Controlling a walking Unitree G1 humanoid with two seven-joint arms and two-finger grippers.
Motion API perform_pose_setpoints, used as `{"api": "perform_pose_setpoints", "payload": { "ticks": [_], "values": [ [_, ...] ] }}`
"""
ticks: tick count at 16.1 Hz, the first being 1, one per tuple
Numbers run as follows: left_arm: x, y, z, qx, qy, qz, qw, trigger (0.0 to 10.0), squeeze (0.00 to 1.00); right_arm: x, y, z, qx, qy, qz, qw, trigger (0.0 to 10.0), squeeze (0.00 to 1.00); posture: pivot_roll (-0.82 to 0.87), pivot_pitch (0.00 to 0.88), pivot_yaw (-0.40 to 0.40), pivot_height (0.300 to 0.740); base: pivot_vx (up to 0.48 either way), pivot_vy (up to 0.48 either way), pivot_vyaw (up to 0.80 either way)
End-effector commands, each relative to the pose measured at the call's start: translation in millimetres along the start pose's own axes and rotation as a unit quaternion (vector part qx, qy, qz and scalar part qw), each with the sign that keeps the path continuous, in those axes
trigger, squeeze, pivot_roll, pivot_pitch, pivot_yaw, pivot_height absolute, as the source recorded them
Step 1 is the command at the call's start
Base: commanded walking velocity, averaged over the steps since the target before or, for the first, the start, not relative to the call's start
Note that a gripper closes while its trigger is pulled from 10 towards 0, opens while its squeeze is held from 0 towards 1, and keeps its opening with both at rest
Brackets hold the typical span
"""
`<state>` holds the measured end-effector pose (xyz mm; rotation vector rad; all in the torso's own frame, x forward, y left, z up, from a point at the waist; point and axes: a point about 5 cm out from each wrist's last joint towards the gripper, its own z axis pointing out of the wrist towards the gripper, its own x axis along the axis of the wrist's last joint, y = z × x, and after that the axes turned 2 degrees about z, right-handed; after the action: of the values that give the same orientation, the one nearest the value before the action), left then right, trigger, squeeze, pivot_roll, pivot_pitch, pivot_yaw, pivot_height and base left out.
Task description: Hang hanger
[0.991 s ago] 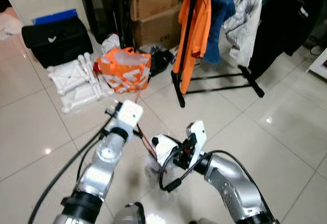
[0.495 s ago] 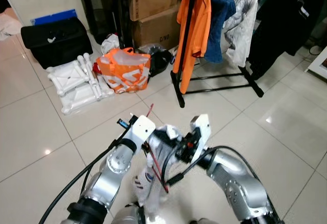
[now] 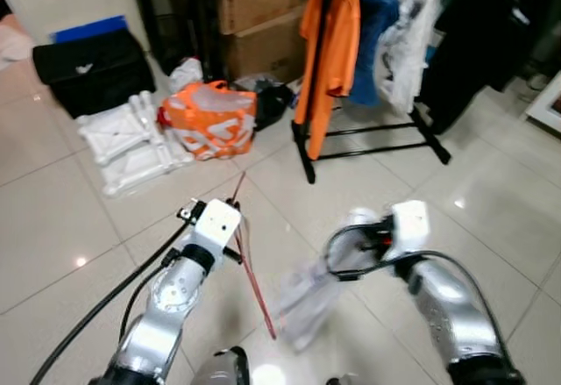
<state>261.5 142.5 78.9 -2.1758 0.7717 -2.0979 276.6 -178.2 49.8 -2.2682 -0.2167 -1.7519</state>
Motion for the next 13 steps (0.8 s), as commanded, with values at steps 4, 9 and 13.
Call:
{"api": "perform_pose_setpoints", "payload": {
  "ticks": [4, 9, 13],
  "values": [
    [23.1, -21.5, -7.1, 0.043, 0.049, -0.057, 0.996, 10.0, 0.0, 6.9, 35.5, -21.8, -0.144, 0.04, -0.046, 0.988, 0.0, 0.0, 0.0, 0.101, -0.025, 0.74, 0.0, 0.0, 0.0],
    [47.2, -22.6, -28.1, 0.051, 0.069, -0.024, 0.996, 10.0, 0.0, 12.6, -6.7, -50.5, -0.086, 0.074, -0.053, 0.992, 0.0, 0.0, -0.01, 0.095, -0.045, 0.74, 0.0, 0.0, 0.0],
    [35.7, -24.3, -14.3, 0.12, -0.033, -0.143, 0.982, 10.0, 0.0, 1.4, -14.2, -41.7, -0.073, -0.033, -0.01, 0.997, 0.0, 0.0, -0.02, 0.109, -0.047, 0.74, 0.0, 0.0, 0.0]
  ]
}}
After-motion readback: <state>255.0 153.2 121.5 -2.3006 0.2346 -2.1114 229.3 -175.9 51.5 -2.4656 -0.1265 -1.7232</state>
